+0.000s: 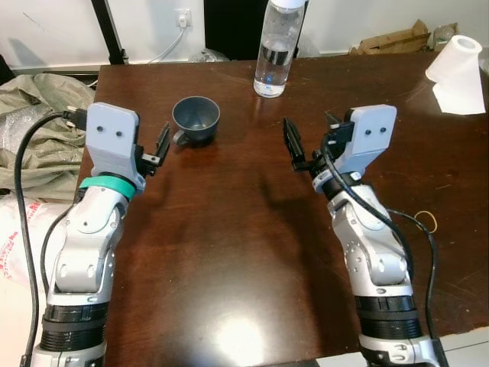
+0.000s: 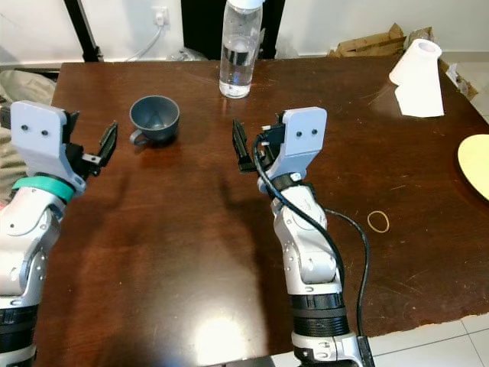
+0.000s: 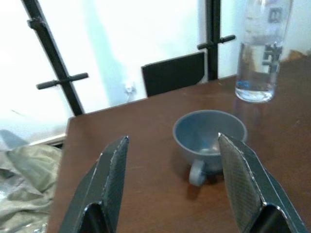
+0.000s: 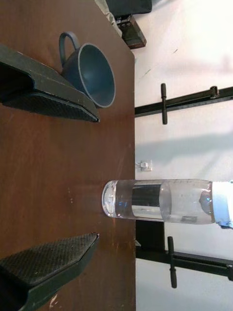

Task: Setting the table

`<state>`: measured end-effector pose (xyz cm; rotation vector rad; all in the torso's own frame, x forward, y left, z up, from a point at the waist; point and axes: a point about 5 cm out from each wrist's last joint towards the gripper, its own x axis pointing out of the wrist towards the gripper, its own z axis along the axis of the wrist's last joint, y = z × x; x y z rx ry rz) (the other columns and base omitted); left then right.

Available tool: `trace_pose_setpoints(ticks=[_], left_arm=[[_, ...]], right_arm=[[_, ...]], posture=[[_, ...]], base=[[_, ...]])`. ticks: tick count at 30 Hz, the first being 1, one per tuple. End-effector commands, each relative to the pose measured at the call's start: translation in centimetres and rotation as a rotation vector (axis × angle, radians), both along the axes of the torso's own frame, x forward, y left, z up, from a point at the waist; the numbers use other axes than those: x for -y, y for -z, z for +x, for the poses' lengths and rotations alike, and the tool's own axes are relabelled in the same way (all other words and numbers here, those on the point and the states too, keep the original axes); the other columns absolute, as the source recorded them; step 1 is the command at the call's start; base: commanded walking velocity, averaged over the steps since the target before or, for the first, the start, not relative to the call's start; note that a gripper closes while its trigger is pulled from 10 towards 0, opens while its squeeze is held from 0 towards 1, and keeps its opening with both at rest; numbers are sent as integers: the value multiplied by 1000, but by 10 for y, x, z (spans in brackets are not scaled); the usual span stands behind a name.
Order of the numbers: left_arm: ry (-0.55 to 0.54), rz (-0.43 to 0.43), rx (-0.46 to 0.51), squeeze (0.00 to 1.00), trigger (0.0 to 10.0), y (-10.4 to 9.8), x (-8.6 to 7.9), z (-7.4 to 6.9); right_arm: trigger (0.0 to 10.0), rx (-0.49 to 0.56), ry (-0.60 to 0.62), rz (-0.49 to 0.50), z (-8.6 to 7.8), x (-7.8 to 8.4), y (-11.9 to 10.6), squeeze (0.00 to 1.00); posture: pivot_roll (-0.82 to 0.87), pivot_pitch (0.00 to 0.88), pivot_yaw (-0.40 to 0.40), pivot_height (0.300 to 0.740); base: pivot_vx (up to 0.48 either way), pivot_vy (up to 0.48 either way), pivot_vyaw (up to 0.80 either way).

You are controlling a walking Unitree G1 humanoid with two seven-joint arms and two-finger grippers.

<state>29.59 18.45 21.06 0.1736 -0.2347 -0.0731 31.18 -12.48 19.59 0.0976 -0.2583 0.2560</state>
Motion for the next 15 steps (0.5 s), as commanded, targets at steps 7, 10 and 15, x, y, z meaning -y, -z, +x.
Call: trace_pose_setpoints(ticks=[7, 10, 15], left_arm=[[-34, -4, -48, 0, 10000, -3, 0, -12], [-37, -7, -50, 0, 10000, -3, 1, -13], [-39, -6, -56, 0, 10000, -4, 1, -13]], right_arm=[[10000, -21, 19, -12, -1, 3, 6, 0], [10000, -21, 19, -13, -1, 3, 6, 0], [10000, -20, 18, -13, -1, 3, 6, 0]], posture=[[-83, 92, 10, 740], [-83, 91, 9, 740], [-84, 89, 9, 740]], base=[[0, 0, 0], [-255, 0, 0], [-305, 0, 0]])
